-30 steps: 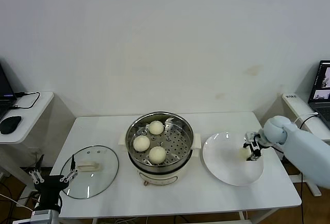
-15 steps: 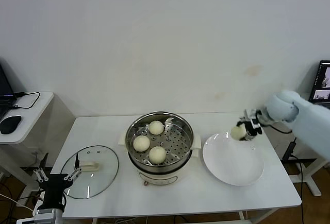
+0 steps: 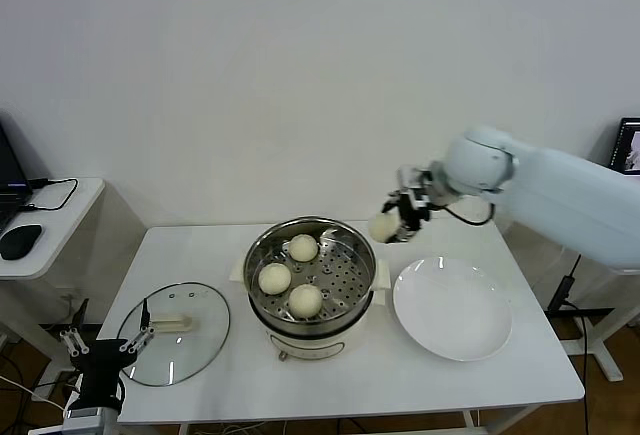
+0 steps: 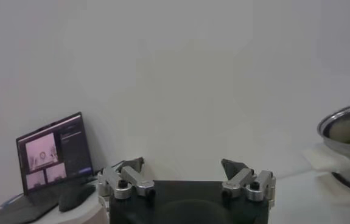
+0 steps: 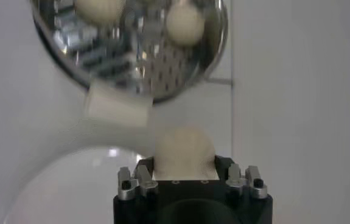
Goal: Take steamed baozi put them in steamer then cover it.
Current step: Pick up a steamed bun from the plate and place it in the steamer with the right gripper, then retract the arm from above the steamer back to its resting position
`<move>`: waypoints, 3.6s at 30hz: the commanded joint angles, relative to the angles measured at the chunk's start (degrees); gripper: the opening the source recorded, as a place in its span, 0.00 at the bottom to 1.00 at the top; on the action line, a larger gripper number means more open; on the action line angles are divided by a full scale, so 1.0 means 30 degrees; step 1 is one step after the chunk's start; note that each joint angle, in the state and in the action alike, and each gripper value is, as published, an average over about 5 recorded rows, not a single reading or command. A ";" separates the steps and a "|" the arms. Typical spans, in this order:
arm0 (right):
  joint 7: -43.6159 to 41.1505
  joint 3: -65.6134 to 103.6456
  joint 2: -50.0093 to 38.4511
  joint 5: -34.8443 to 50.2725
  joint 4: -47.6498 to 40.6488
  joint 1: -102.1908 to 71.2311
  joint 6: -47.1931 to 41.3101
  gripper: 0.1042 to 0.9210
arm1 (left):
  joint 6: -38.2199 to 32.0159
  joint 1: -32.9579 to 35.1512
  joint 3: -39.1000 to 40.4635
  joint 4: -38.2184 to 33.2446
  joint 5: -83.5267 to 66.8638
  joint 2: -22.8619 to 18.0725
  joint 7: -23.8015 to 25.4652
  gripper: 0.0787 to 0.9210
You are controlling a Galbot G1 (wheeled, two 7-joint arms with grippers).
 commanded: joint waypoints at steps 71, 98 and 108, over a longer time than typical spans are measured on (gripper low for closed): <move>1.3472 3.5232 0.8390 -0.5351 0.4375 -3.5307 1.3036 0.88 | -0.1548 -0.1669 0.2169 0.4296 0.5128 -0.0614 -0.0922 0.88; 1.5005 4.0007 1.2653 -0.7447 0.4597 -4.0328 1.3757 0.88 | -0.2966 -0.4484 0.0739 1.2905 2.6349 0.2019 -0.2094 0.88; 1.5014 4.0094 1.3015 -0.7364 0.4798 -4.0440 1.3807 0.88 | -0.2875 -0.7152 0.1903 1.4424 2.6118 0.2207 -0.1610 0.88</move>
